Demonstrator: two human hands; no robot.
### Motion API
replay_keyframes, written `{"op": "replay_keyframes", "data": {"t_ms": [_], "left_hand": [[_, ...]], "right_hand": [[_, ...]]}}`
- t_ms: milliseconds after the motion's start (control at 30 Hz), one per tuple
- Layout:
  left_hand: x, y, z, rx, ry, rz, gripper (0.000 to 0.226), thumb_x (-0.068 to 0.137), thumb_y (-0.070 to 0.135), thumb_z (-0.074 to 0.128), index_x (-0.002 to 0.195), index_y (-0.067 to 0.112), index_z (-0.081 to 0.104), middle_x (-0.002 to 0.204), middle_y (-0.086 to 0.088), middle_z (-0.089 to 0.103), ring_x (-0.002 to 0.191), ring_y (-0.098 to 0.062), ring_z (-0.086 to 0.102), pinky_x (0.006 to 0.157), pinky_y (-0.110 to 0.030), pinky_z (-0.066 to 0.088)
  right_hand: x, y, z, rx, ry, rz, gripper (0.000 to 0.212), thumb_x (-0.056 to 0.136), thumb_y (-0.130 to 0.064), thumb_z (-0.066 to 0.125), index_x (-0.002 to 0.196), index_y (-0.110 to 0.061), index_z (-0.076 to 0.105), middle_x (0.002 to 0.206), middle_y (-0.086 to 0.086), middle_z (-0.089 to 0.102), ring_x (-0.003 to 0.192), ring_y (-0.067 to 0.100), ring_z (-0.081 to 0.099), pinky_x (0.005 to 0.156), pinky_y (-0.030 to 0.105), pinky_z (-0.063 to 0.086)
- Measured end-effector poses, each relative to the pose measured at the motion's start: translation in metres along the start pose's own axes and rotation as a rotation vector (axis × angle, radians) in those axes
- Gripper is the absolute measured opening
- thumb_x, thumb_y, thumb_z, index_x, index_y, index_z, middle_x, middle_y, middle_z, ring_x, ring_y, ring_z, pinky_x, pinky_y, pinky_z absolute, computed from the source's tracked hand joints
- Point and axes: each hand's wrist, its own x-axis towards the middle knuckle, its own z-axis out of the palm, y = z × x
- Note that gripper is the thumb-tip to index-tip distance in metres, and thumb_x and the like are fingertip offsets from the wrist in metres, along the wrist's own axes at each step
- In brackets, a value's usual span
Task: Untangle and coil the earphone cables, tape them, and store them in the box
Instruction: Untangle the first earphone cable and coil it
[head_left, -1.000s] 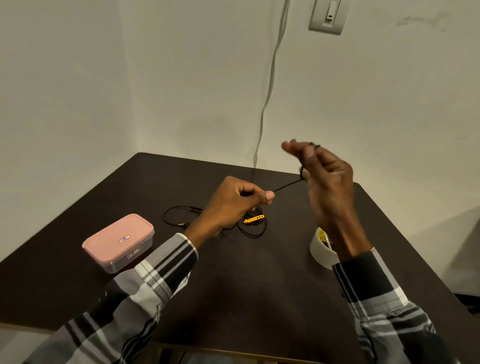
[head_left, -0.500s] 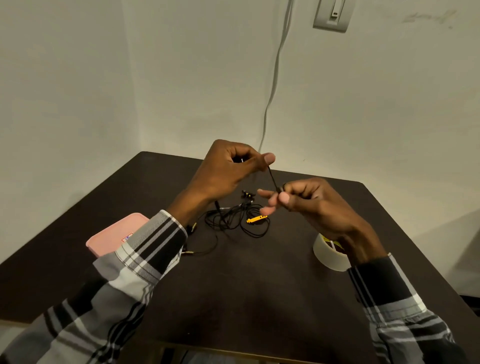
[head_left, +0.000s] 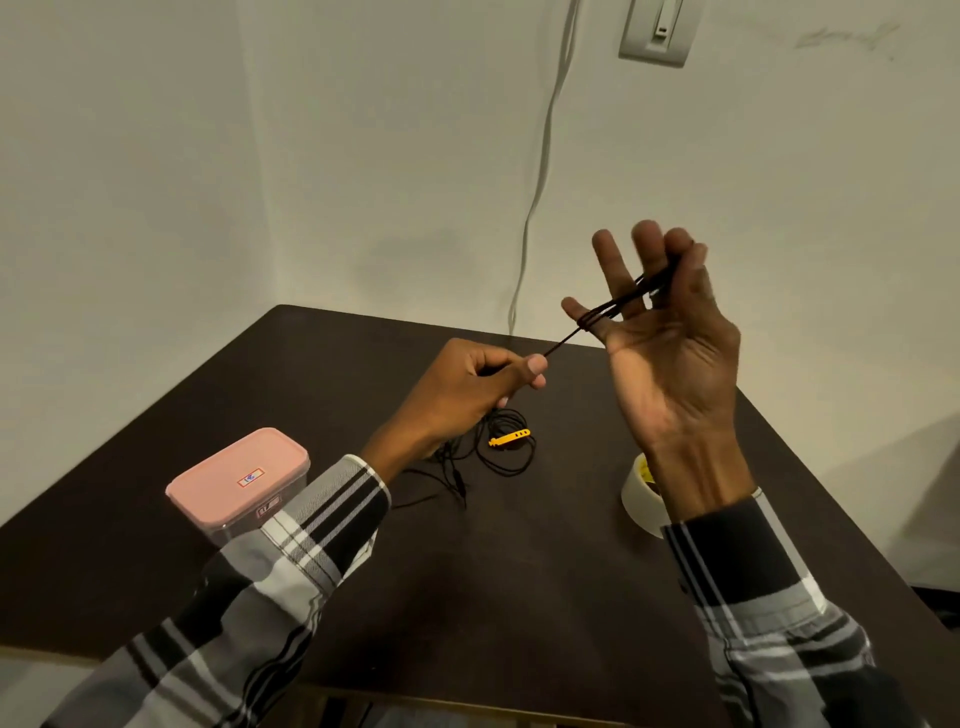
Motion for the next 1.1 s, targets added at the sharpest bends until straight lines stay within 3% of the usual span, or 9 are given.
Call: {"op": "replay_keyframes", "data": {"t_ms": [167,267,333,367,567,667,833,1000,1100], "left_hand": [[-0.003,-0.001,-0.006,0.096,-0.018,0.013,0.027,0.091,0.038,0.066,0.085,0.014,0.077,0.056,-0.005,0.052,0.05,-0.009,0.043,0.052,-0.018,0.035],[-0.006,0.003,-0.013,0.129,-0.022,0.067,0.026,0.091,0.036,0.065,0.083,0.013,0.076,0.046,0.009,0.047,0.043,-0.003,0.038,0.048,-0.012,0.031],[-0.006,0.01,-0.016,0.16,-0.017,0.114,0.026,0.09,0.035,0.066,0.083,0.012,0.076,0.044,0.011,0.047,0.04,-0.002,0.038,0.048,-0.009,0.03],[-0.006,0.013,-0.018,0.179,-0.009,0.135,0.025,0.09,0.035,0.067,0.082,0.012,0.076,0.045,0.011,0.051,0.041,-0.002,0.04,0.049,-0.01,0.031],[0.0,0.027,-0.031,0.155,0.015,0.167,0.022,0.084,0.035,0.073,0.074,0.017,0.075,0.056,-0.01,0.053,0.051,-0.013,0.038,0.052,-0.021,0.034],[0.002,0.029,-0.029,-0.006,0.012,0.124,0.025,0.08,0.035,0.074,0.071,0.011,0.073,0.053,-0.012,0.046,0.05,-0.015,0.032,0.047,-0.02,0.029],[0.0,0.016,-0.021,-0.156,-0.039,0.033,0.02,0.082,0.035,0.068,0.077,0.017,0.075,0.055,0.004,0.05,0.048,-0.009,0.035,0.044,-0.016,0.029],[-0.006,0.002,-0.005,-0.125,-0.032,-0.049,0.028,0.091,0.032,0.065,0.086,0.007,0.077,0.054,0.004,0.048,0.045,-0.004,0.04,0.045,-0.013,0.034],[-0.01,0.0,0.005,-0.091,-0.08,-0.062,0.027,0.092,0.033,0.064,0.089,0.009,0.077,0.054,0.004,0.051,0.046,-0.007,0.045,0.045,-0.014,0.038]], "right_hand": [[0.004,0.012,-0.026,-0.854,-0.089,-0.168,0.017,0.096,-0.019,0.061,0.102,-0.011,0.075,0.103,-0.005,0.077,0.124,0.006,0.06,0.113,0.035,0.041],[0.0,0.016,-0.036,-1.095,-0.296,-0.039,0.017,0.097,-0.011,0.061,0.098,-0.006,0.077,0.104,-0.006,0.074,0.125,-0.009,0.053,0.122,0.024,0.022],[-0.004,0.018,-0.035,-1.18,-0.372,0.058,0.018,0.096,-0.011,0.062,0.088,-0.003,0.076,0.102,0.0,0.076,0.13,0.005,0.05,0.115,0.007,0.001],[-0.006,0.02,-0.036,-1.192,-0.397,0.075,0.021,0.096,-0.008,0.062,0.082,0.003,0.074,0.098,0.008,0.077,0.126,0.014,0.049,0.109,-0.001,0.003],[-0.013,0.014,-0.041,-1.034,-0.521,0.321,0.021,0.096,-0.01,0.061,0.09,0.006,0.073,0.096,0.007,0.079,0.107,0.01,0.07,0.099,0.021,0.049],[-0.02,0.006,-0.04,-0.659,-0.525,0.41,0.018,0.094,-0.014,0.059,0.088,-0.005,0.073,0.09,0.013,0.078,0.119,0.029,0.065,0.1,0.027,0.049],[-0.02,-0.001,-0.031,-0.004,-0.476,0.342,0.016,0.093,-0.026,0.062,0.092,-0.014,0.073,0.086,0.003,0.077,0.123,0.039,0.06,0.106,0.066,0.034],[-0.02,-0.009,0.0,0.181,-0.127,0.16,0.033,0.093,-0.029,0.046,0.079,-0.022,0.075,0.084,-0.006,0.077,0.112,0.026,0.069,0.098,0.071,0.04],[-0.014,-0.004,0.006,0.154,0.019,0.079,0.023,0.093,-0.029,0.051,0.083,-0.023,0.071,0.093,-0.007,0.077,0.112,0.022,0.068,0.102,0.066,0.041]]}}
